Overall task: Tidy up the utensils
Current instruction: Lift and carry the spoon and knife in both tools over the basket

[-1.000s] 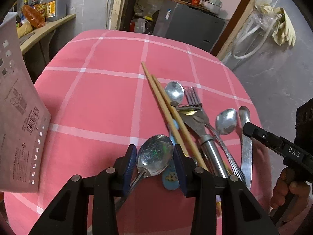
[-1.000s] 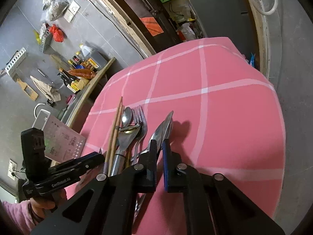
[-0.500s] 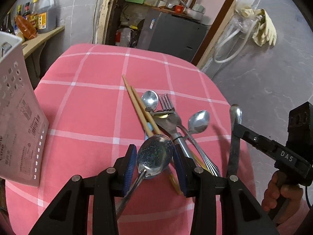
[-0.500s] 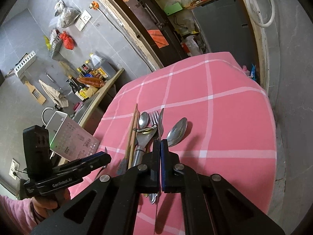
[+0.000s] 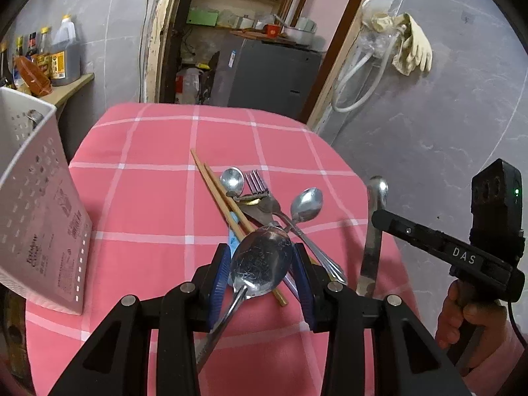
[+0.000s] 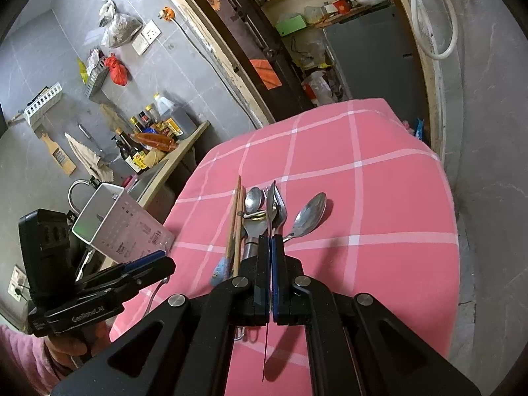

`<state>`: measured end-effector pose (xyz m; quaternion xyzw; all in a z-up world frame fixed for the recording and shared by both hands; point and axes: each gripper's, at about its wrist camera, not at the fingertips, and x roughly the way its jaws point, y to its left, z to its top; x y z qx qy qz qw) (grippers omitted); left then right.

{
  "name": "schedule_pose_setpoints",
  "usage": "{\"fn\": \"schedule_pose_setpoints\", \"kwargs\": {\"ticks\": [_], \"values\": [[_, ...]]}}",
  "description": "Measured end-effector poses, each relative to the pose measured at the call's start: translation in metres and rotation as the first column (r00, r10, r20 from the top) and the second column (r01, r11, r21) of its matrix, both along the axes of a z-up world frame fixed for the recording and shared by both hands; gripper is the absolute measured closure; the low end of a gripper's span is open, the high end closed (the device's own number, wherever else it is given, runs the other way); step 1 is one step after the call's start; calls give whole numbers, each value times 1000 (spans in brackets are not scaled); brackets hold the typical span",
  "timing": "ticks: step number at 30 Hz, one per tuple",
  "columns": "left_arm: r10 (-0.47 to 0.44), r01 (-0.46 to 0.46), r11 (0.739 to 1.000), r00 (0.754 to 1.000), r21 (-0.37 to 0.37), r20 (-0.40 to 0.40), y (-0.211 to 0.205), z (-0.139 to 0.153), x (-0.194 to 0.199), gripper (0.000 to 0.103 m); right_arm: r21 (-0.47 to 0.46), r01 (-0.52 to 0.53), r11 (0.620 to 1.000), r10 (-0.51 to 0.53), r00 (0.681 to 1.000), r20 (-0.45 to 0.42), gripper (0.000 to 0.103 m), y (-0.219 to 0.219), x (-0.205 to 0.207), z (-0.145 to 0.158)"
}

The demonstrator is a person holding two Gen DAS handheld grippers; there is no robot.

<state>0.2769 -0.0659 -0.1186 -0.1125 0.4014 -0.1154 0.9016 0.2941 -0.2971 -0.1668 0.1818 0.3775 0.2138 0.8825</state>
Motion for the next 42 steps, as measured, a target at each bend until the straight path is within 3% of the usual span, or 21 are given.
{"fn": "schedule_pose_setpoints", "kwargs": {"ticks": [9, 19, 28, 36, 39, 42], "values": [[23, -18, 998, 995, -59, 93, 19, 34, -9, 67, -26, 43, 999, -40, 994, 105, 101, 7, -15, 40], [109, -73, 980, 976, -186, 190, 63, 88, 1, 67, -15, 26, 1000, -21, 975, 223, 101, 43, -10, 98], [193, -125, 961, 942, -248, 273, 127, 133, 15, 67, 97, -56, 994, 19, 937, 349, 101, 111, 21, 139], [244, -152, 944, 918, -292, 311, 182, 143, 24, 67, 165, -132, 977, 56, 916, 398, 101, 187, 42, 146], [268, -155, 924, 914, -349, 304, 200, 135, 28, 67, 158, -148, 976, 75, 916, 395, 101, 208, 45, 140], [300, -161, 889, 912, -429, 279, 216, 119, 33, 67, 143, -151, 978, 86, 919, 385, 101, 222, 45, 132]]}}
